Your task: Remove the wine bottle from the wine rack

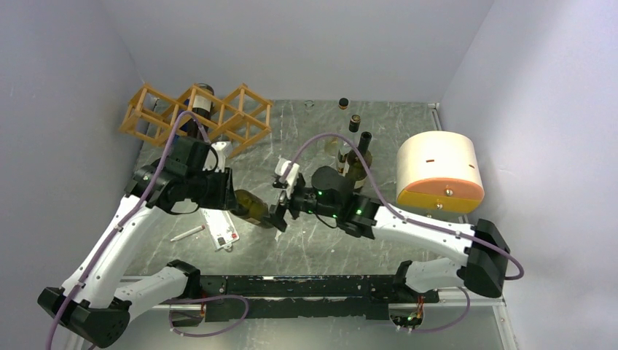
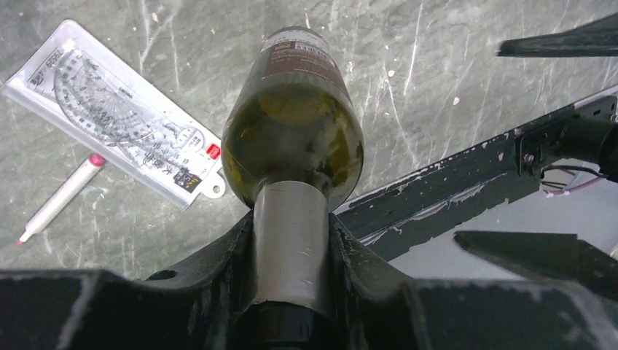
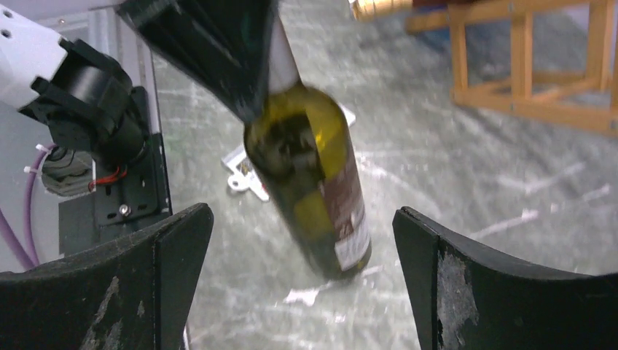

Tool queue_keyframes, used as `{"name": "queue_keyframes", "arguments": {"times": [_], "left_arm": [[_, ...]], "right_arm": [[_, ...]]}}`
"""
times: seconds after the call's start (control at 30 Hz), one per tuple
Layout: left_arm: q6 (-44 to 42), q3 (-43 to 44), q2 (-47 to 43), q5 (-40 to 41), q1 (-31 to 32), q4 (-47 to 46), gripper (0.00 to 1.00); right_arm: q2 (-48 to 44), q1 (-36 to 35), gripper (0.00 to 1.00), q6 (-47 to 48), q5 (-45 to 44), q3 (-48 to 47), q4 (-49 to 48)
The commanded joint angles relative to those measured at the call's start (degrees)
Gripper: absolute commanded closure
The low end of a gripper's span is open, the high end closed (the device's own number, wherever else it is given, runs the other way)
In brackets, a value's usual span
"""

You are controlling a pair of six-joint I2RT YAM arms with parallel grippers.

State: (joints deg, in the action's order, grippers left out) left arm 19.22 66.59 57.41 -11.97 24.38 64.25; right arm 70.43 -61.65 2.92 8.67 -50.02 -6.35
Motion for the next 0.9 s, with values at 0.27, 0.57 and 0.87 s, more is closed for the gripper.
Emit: {"name": "queue_keyframes", "arguments": {"times": [0.27,0.57,0.87], "left_arm": [[-4.99,7.17,2.98,0.86,3.98,0.29,0.93],[-6.68,8.86,3.13,0.21,4.10,0.50,0.82],[-7.27,8.60,3.16,-0.35,4.14,0.31,0.72]], "right_arm": [[17.06,-1.45,0.00,8.27,10.63,-13.03,-9.34],[22.82,-2.43,0.00,8.92,3.87,-13.29,-9.51],[26.29,-2.43,0.14,6.04,-0.77,-14.30,-10.20]]}}
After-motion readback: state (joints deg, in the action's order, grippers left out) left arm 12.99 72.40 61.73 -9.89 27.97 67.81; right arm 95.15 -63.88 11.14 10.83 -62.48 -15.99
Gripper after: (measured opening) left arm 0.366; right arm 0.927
